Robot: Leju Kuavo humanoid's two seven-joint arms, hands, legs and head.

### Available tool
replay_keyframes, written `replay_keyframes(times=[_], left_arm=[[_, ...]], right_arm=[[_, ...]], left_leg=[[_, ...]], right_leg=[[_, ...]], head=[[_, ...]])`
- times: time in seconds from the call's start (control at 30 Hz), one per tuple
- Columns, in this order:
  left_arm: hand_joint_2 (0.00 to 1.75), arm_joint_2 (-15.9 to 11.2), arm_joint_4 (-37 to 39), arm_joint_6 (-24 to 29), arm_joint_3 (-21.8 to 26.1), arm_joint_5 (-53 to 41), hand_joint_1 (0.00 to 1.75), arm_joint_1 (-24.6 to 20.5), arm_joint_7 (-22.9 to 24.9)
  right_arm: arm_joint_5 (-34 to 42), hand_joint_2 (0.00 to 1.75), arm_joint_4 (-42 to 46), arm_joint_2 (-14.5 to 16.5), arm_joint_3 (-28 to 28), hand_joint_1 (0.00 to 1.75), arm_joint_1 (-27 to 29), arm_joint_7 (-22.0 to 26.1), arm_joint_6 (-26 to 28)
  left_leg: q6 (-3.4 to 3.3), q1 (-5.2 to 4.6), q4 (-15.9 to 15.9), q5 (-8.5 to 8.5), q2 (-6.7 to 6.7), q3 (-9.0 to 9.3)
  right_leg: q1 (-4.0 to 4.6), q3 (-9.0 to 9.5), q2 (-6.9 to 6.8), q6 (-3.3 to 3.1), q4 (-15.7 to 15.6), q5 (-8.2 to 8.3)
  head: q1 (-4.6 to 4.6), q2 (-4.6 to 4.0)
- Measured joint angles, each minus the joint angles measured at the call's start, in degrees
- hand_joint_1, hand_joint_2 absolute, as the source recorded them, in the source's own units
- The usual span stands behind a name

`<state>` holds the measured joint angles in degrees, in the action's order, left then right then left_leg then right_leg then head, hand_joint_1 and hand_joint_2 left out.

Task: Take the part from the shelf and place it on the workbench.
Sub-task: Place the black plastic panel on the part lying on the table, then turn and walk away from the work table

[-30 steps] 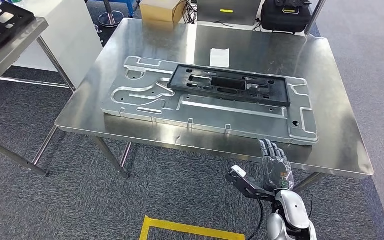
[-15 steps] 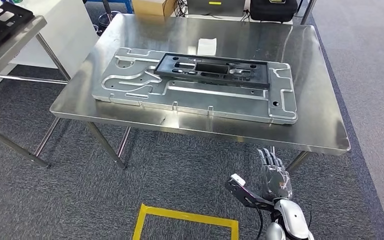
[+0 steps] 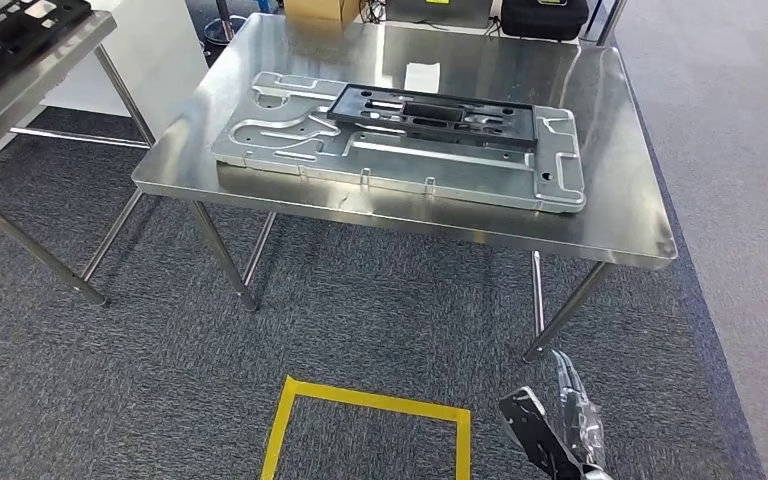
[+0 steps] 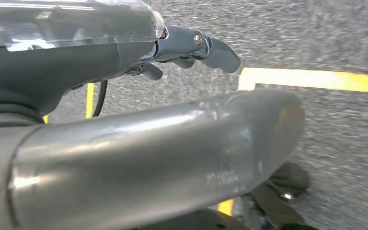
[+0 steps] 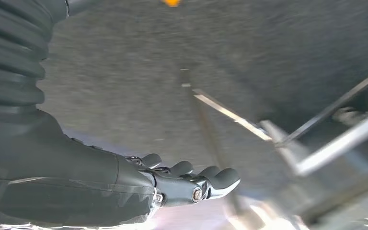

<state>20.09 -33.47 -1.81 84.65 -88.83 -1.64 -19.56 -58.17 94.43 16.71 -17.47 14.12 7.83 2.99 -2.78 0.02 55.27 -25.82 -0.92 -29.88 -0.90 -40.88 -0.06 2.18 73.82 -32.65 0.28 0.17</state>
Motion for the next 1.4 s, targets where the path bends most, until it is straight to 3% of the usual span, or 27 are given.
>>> replay_keyframes(times=[0.07, 0.1, 0.13, 0.2, 0.23, 0.3, 0.33, 0.43, 0.47, 0.5, 0.53, 0.6, 0.63, 0.7, 0.73, 0.8, 0.83, 0.9, 0.97, 1.0, 1.03, 1.07, 1.13, 1.2, 1.27, 1.33, 1.4], left_arm=[[0.0, 0.0, 0.15, 0.05, 0.1, 0.04, 0.0, -0.03, -0.01], [0.0, -0.01, 0.22, 0.07, 0.14, 0.06, 0.0, -0.08, -0.02], [0.0, -0.01, 0.27, 0.09, 0.16, 0.11, 0.0, -0.14, -0.07], [0.0, -0.01, 0.33, 0.29, 0.19, 0.36, 0.0, -0.3, -0.23], [0.0, 0.0, 0.39, 0.51, 0.23, 0.54, 0.0, -0.35, -0.34], [0.0, -0.04, 0.57, 1.14, 0.45, 0.92, 0.0, -0.37, -0.51], [0.0, -0.08, 0.73, 1.52, 0.6, 1.09, 0.0, -0.3, -0.6], [0.0, -0.16, 1.33, 2.68, 0.83, 1.46, 0.0, -0.17, -0.86], [0.0, -0.17, 1.53, 2.96, 0.84, 1.55, 0.0, -0.18, -0.91], [0.0, -0.19, 1.73, 3.14, 0.84, 1.59, 0.0, -0.19, -0.93], [0.0, -0.22, 1.92, 3.28, 0.84, 1.62, 0.0, -0.2, -0.95], [0.0, -0.28, 2.23, 3.75, 0.84, 1.68, 0.0, -0.24, -1.03], [0.0, -0.31, 2.42, 4.27, 0.82, 1.77, 0.0, -0.38, -1.15], [0.0, -0.32, 2.88, 5.65, 0.75, 2.15, 0.0, -0.94, -1.58], [0.0, -0.32, 3.16, 6.43, 0.72, 2.36, 0.0, -1.23, -1.85], [0.0, -0.32, 3.72, 7.95, 0.68, 2.92, 0.0, -1.37, -2.36], [0.0, -0.31, 3.94, 8.62, 0.68, 3.2, 0.0, -1.28, -2.56], [0.0, -0.28, 4.33, 9.44, 0.6, 3.58, 0.0, -1.19, -2.84], [0.0, -0.3, 4.61, 9.8, 0.42, 3.66, 0.0, -1.18, -2.94], [0.0, -0.31, 4.83, 10.36, 0.26, 3.61, 0.0, -1.19, -2.77], [0.0, -0.32, 5.43, 11.4, -0.2, 3.55, 0.0, -1.23, -2.36], [0.0, -0.49, 6.26, 12.26, -0.97, 3.64, 0.0, -1.28, -1.94], [0.0, -1.88, 7.97, 10.91, -3.35, 4.6, 0.0, -1.39, -1.8], [0.0, -4.94, 8.88, 4.86, -5.11, 6.02, 0.0, -1.31, -2.88], [0.0, -8.39, 9.61, 0.6, -5.67, 6.62, 0.0, -0.88, -3.31], [0.0, -11.12, 10.15, -0.07, -5.84, 6.49, 0.0, -0.41, -2.37], [0.0, -12.85, 10.63, 0.5, -5.94, 6.01, 0.0, -0.33, -0.69]], right_arm=[[0.46, 0.87, -0.03, 0.5, -1.4, 0.0, 0.44, 0.1, -0.06], [1.06, 0.44, -0.03, 0.75, -1.83, 0.0, 0.54, -0.07, -0.14], [2.14, 0.0, -0.03, 1.0, -2.12, 0.0, 0.56, -0.33, -0.23], [6.92, 0.0, -0.31, 1.41, -2.91, 0.0, 0.77, -0.81, -0.41], [10.67, 0.0, -0.8, 1.58, -3.69, 0.0, 1.1, -0.63, -0.52], [18.76, 0.0, -3.15, 1.91, -6.38, 0.0, 2.01, 0.55, -0.82], [22.03, 0.0, -5.12, 2.09, -8.22, 0.0, 2.43, 1.16, -0.89], [28.27, 0.0, -13.48, 2.6, -13.7, 0.0, 3.11, 0.15, 0.28], [29.37, 0.0, -16.36, 2.76, -15.12, 0.0, 3.22, -0.64, 0.92], [30.03, 0.0, -18.81, 2.91, -16.22, 0.0, 3.3, -1.16, 1.45], [30.48, 0.0, -20.83, 3.05, -17.08, 0.0, 3.38, -1.65, 1.94], [31.58, 0.0, -23.93, 3.27, -18.24, 0.0, 3.23, -3.75, 3.15], [32.4, 0.0, -25.39, 3.34, -18.78, 0.0, 3.01, -5.59, 4.02], [34.18, 0.0, -28.67, 3.45, -20.17, 0.0, 2.36, -9.78, 6.3], [34.77, 0.0, -30.5, 3.49, -21.05, 0.0, 1.91, -11.59, 7.5], [35.21, 0.0, -34.37, 3.51, -22.95, 0.0, 0.69, -14.38, 9.48], [35.19, 0.0, -36.29, 3.47, -23.85, 0.0, 0.13, -15.33, 10.18], [35.13, 0.0, -39.65, 3.37, -25.39, 0.0, -0.64, -16.35, 10.96], [35.07, 0.0, -42.27, 3.25, -26.55, 0.0, -1.28, -16.81, 11.15], [34.5, 0.0, -43.35, 3.17, -26.96, 0.0, -1.61, -17.11, 10.74], [32.97, 0.0, -44.25, 3.11, -27.26, 0.0, -1.87, -17.46, 9.67], [30.35, 0.0, -44.9, 3.05, -27.51, 0.0, -2.06, -17.76, 7.93], [21.79, 0.0, -45.49, 2.91, -28.26, 0.0, -2.12, -17.61, 2.5], [12.28, 0.0, -45.55, 2.76, -29.36, 0.0, -1.94, -16.28, -2.99], [5.01, 0.0, -45.65, 2.75, -30.55, 0.0, -1.91, -14.14, -6.44], [0.76, 0.0, -46.23, 3.01, -31.96, 0.0, -2.29, -12.14, -7.88], [-1.65, 0.0, -47.22, 3.24, -33.35, 0.0, -2.72, -11.02, -8.38]], left_leg=[[0.4, 0.11, 1.13, 1.28, -0.32, -2.78], [0.67, 0.15, 1.85, 1.76, -0.43, -4.0], [0.94, 0.1, 2.64, 2.1, -0.45, -5.01], [1.6, -0.01, 3.77, 2.87, -0.43, -6.12], [1.94, -0.02, 3.91, 3.4, -0.41, -6.39], [2.66, 0.25, 3.99, 3.9, -0.23, -6.96], [2.94, 0.39, 4.82, 2.55, -0.04, -7.53], [3.54, 0.63, 12.84, -5.9, 0.31, -9.77], [3.69, 0.64, 16.22, -7.27, 0.32, -10.16], [3.78, 0.65, 18.83, -7.01, 0.33, -10.16], [3.75, 0.66, 19.91, -5.35, 0.33, -9.42], [3.47, 0.66, 16.51, -1.87, 0.0, -5.21], [3.28, 0.56, 12.22, -1.8, -0.56, -1.83], [2.67, 0.31, 4.24, -4.29, -1.38, 3.35], [2.29, 0.18, 2.06, -5.38, -1.31, 4.35], [1.34, 0.18, 1.09, -5.35, -0.61, 4.06], [0.87, 0.19, 0.98, -4.85, -0.31, 3.73], [0.1, 0.14, 0.86, -3.82, 0.16, 2.86], [-0.26, -0.13, 0.96, -3.0, 0.79, 1.74], [-0.3, -0.27, 1.05, -2.62, 1.15, 1.18], [-0.31, -0.41, 1.16, -2.28, 1.6, 0.71], [-0.28, -0.53, 1.26, -1.99, 2.11, 0.34], [-0.12, -0.79, 1.43, -1.49, 3.22, -0.16], [0.3, -0.89, 1.63, -1.08, 4.21, -0.6], [0.95, -0.72, 1.76, -0.73, 5.01, -1.07], [1.58, -0.62, 2.53, -1.21, 4.58, -1.63], [2.35, -0.42, 6.86, -4.09, 2.95, -3.61]], right_leg=[[-0.27, 3.01, -0.01, 0.35, -0.07, 3.63], [-0.47, 6.1, -0.01, 0.45, -2.98, 4.52], [-0.55, 9.86, 0.01, 0.46, -7.45, 3.96], [-0.49, 15.48, 0.05, -0.23, -15.21, 0.74], [-0.3, 16.52, 0.04, -0.74, -17.16, -0.14], [-0.22, 15.79, -0.24, -1.93, -17.61, 0.52], [-0.22, 15.1, -0.42, -2.48, -17.7, 1.19], [-0.23, 12.46, -0.71, -3.31, -17.75, 3.34], [-0.21, 11.56, -0.75, -3.29, -17.68, 4.02], [-0.18, 10.61, -0.78, -3.23, -17.54, 4.67], [-0.17, 9.63, -0.78, -3.12, -17.32, 5.28], [-0.15, 7.92, -0.87, -2.82, -16.76, 6.29], [-0.05, 7.35, -0.95, -2.61, -16.42, 6.65], [0.22, 6.86, -1.53, -2.03, -15.88, 7.16], [0.31, 6.75, -1.94, -1.64, -15.78, 7.44], [0.17, 6.52, -2.54, -0.78, -15.6, 7.75], [0.06, 6.15, -2.3, -0.42, -14.79, 6.96], [-0.06, 4.29, -1.14, -0.02, -9.91, 2.9], [0.04, 1.85, -0.45, 0.02, -2.76, -1.64], [0.1, 1.5, -0.33, -0.06, -0.66, -2.58], [0.15, 2.15, -0.24, -0.23, -0.56, -2.42], [0.21, 3.93, -0.06, -0.52, -2.66, -1.29], [0.5, 9.21, 1.61, -1.61, -10.66, 1.54], [0.82, 12.54, 3.16, -2.51, -16.45, 2.81], [0.94, 12.99, 2.91, -2.84, -17.72, 3.1], [0.67, 12.98, 1.9, -3.25, -18.2, 3.59], [0.37, 12.89, 0.45, -3.65, -18.51, 3.91]], head=[[0.03, -0.01], [0.03, -0.01], [0.09, -0.01], [0.16, -0.01], [0.21, -0.01], [0.23, -0.01], [0.19, -0.01], [-0.05, -0.01], [-0.07, -0.01], [-0.07, -0.02], [-0.09, -0.02], [-0.11, -0.01], [-0.16, -0.01], [-0.24, -0.01], [-0.25, -0.01], [-0.23, 0.0], [-0.18, 0.01], [-0.05, 0.0], [-0.01, 0.0], [-0.02, 0.0], [-0.03, 0.0], [-0.02, 0.0], [-0.02, -0.01], [-0.02, -0.01], [0.02, -0.01], [-0.1, -0.01], [-0.55, -0.01]])
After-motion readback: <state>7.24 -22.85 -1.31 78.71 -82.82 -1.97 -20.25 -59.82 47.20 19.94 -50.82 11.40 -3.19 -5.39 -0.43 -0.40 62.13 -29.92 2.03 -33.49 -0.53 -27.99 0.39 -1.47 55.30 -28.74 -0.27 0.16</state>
